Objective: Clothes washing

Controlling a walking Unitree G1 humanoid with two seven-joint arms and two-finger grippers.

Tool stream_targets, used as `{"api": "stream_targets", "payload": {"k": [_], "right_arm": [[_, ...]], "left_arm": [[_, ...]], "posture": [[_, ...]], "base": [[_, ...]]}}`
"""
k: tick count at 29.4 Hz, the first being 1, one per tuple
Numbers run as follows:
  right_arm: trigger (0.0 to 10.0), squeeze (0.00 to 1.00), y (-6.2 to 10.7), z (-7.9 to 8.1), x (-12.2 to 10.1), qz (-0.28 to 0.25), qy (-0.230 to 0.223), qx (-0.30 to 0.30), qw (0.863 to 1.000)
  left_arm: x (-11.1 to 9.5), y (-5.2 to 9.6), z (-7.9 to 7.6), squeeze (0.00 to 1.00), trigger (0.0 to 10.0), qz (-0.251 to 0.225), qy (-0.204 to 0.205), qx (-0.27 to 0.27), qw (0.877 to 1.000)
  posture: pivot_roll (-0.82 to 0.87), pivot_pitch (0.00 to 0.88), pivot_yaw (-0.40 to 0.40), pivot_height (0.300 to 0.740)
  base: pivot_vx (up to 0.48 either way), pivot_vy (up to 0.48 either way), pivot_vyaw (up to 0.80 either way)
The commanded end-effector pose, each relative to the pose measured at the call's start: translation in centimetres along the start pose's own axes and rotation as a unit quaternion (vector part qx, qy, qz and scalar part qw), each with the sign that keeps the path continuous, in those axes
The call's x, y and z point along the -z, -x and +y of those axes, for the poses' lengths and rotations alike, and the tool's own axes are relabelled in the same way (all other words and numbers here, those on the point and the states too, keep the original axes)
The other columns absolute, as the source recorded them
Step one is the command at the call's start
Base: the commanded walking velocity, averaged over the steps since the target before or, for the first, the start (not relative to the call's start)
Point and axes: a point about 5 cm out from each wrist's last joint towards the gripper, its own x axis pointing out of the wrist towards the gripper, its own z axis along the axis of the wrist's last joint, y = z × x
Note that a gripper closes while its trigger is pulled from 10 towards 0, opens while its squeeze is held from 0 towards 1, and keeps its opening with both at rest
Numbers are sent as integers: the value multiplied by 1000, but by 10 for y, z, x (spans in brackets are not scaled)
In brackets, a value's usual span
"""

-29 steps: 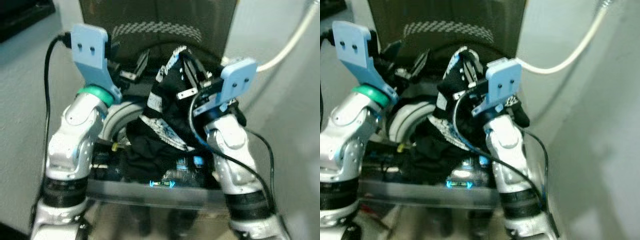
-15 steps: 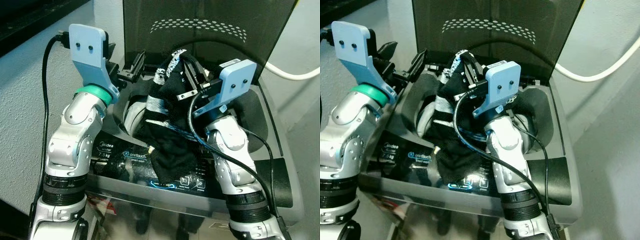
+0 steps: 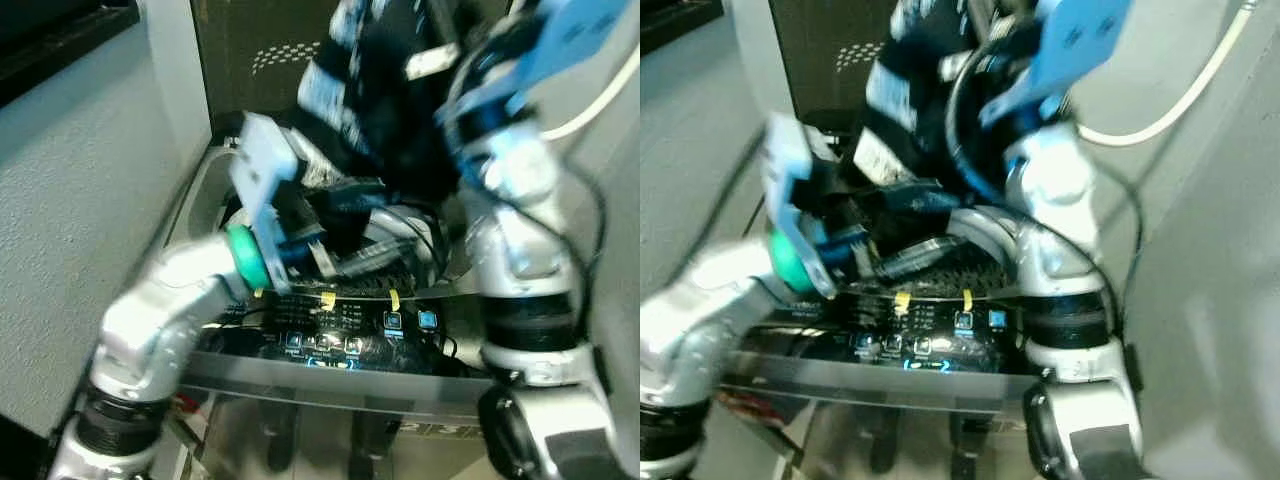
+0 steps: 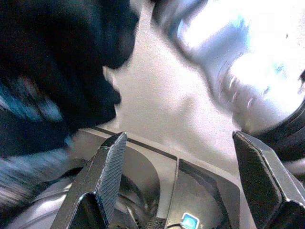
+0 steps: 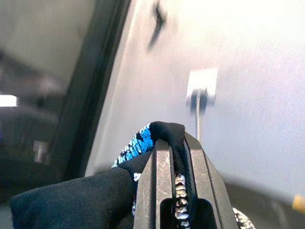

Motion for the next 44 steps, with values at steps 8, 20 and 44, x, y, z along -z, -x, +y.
{"api": "stream_targets", "payload": {"k": [8,20,44], "right_arm": [[10000,0,22,-3,-10,12,-21,-35,999],[10000,0,83,22,82,256,61,-99,960],[10000,1000,63,47,105,221,-55,-74,971]], "left_arm": [[14,6,80,0,10000,48,-63,-162,984],[-7,30,136,0,10000,40,-115,-285,951],[33,72,50,0,10000,43,-165,-423,890]], "posture": [[69,0,91,740],[30,0,85,740],[154,0,-51,740]], "base": [[0,0,0],[0,0,0],[0,0,0]]}}
